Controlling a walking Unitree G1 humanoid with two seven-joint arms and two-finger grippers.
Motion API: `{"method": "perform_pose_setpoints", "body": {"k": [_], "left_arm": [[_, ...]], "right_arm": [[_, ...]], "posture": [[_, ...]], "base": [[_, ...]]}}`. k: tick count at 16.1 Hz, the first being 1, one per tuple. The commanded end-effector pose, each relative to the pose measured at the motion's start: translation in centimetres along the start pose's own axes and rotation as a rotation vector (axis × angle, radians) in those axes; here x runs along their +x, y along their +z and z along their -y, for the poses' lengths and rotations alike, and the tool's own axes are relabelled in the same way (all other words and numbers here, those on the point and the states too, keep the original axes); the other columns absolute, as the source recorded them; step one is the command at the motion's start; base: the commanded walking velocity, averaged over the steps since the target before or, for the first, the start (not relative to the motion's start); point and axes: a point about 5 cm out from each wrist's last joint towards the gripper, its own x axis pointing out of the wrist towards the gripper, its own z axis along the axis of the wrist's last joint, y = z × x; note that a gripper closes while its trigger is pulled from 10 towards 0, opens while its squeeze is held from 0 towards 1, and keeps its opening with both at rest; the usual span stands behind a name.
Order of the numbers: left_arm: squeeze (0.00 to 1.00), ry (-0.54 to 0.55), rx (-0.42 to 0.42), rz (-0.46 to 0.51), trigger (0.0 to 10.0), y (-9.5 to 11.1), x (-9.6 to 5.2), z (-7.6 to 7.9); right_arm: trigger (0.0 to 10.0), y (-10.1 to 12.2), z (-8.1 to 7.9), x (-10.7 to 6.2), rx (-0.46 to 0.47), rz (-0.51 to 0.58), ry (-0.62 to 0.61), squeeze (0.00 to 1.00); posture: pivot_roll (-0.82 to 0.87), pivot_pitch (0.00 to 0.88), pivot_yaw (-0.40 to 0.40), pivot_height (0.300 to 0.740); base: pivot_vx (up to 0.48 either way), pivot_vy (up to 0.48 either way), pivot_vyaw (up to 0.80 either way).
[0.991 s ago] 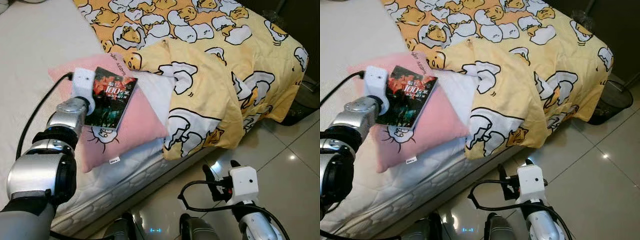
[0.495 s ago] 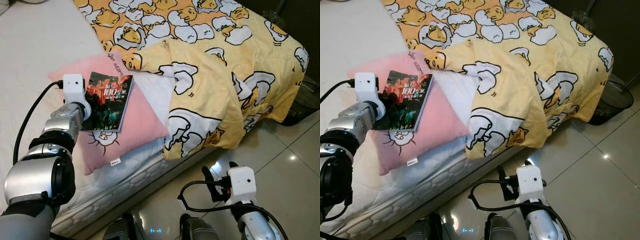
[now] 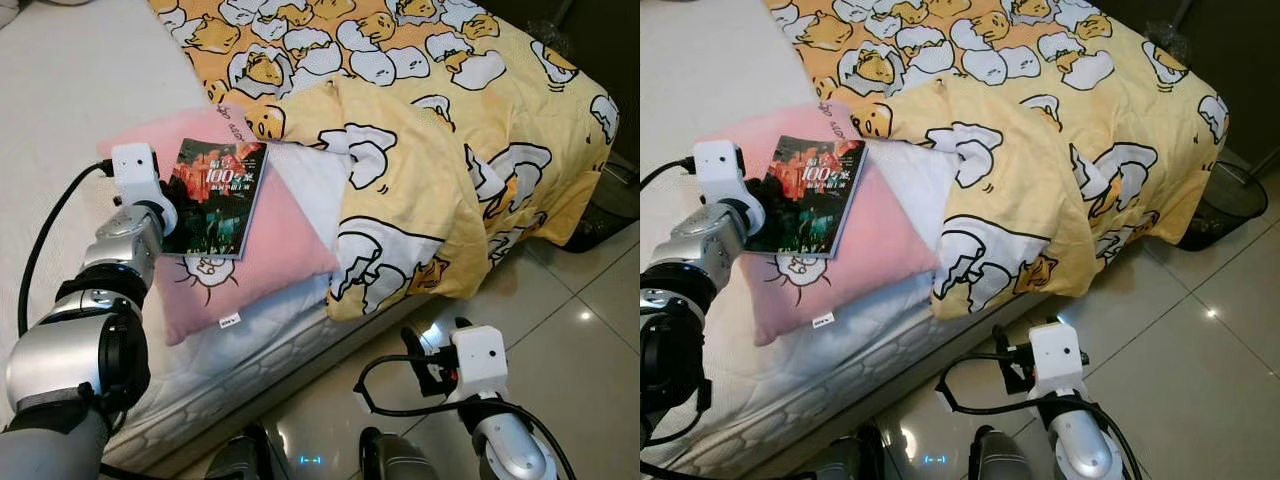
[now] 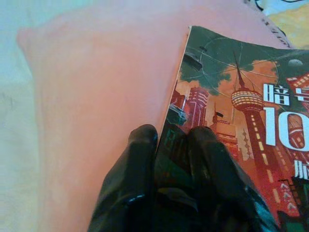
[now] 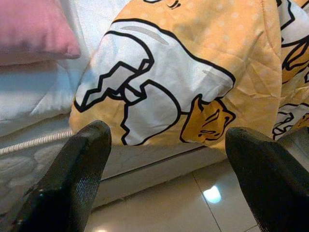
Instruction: Clean up the room
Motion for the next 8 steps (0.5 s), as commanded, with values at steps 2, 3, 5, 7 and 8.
{"method": "perform_pose_setpoints", "body": {"k": [2,3,5,7,8], "left_arm": [[0.00,-0.049,0.066,-0.048,0.0,-1.7,-0.3,0.1],[0.00,-0.080,0.084,-0.037,0.0,-1.9,-0.4,0.3],[0.00,-0.143,0.164,0.003,0.0,-2.2,-0.6,0.7],[0.00,-0.173,0.211,0.065,0.0,-1.7,-0.7,1.2],[0.00,-0.178,0.237,0.118,0.0,-1.2,-0.8,1.3]], "right_arm": [[10.0,-0.5,0.2,-0.1,0.000,-0.015,-0.006,0.00],[10.0,-0.5,0.2,-0.1,0.001,-0.015,-0.006,0.00],[10.0,-0.5,0.2,0.1,0.001,-0.015,0.003,0.00],[10.0,-0.5,0.2,0.4,0.000,-0.013,0.009,0.00],[10.0,-0.5,0.1,0.6,-0.002,-0.010,0.017,0.00]], "posture": [[-0.27,0.180,0.004,0.740],[-0.26,0.180,0.002,0.740],[-0.24,0.179,0.000,0.740],[-0.23,0.175,-0.007,0.740],[-0.22,0.172,-0.010,0.740]], "base": [[0.000,0.000,0.00],[0.000,0.000,0.00],[0.000,0.000,0.00],[0.000,0.000,0.00],[0.000,0.000,0.00]]}}
